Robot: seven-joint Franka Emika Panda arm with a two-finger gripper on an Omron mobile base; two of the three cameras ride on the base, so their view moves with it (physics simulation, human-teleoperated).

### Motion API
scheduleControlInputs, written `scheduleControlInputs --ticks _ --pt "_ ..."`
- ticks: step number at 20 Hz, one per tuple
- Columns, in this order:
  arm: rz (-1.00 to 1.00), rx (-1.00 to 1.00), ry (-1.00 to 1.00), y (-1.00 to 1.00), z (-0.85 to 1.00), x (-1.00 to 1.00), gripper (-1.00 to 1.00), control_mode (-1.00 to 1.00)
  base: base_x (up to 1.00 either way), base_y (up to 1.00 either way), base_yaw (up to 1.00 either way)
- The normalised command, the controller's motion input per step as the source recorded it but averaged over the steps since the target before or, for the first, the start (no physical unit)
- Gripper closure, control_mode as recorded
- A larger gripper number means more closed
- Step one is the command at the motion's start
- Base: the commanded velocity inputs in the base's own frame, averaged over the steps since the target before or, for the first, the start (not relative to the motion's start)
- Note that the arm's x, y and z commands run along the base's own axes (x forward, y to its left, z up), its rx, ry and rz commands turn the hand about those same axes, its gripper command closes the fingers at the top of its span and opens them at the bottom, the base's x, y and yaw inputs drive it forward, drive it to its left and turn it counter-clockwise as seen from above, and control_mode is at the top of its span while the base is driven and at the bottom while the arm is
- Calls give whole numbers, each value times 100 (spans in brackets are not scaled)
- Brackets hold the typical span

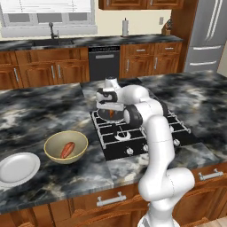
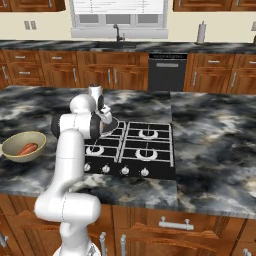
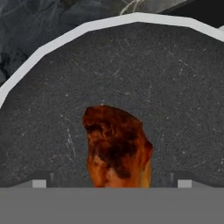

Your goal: Place the chicken drumstick on the plate and place the sweet potato on the same plate.

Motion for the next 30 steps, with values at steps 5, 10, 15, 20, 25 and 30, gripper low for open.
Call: scheduleControlInputs --ticks 5,10,15,20,25,30 --pt "-4 0 0 0 -4 0 -100 -100 0 0 0" --pt "0 0 0 0 0 0 -100 -100 0 0 0" --pt "0 0 0 0 0 0 100 -100 0 0 0" --pt "0 0 0 0 0 0 100 -100 0 0 0" --pt "0 1 4 -25 29 -4 100 -100 0 0 0" --pt "0 7 0 -25 81 -69 100 -100 0 0 0"
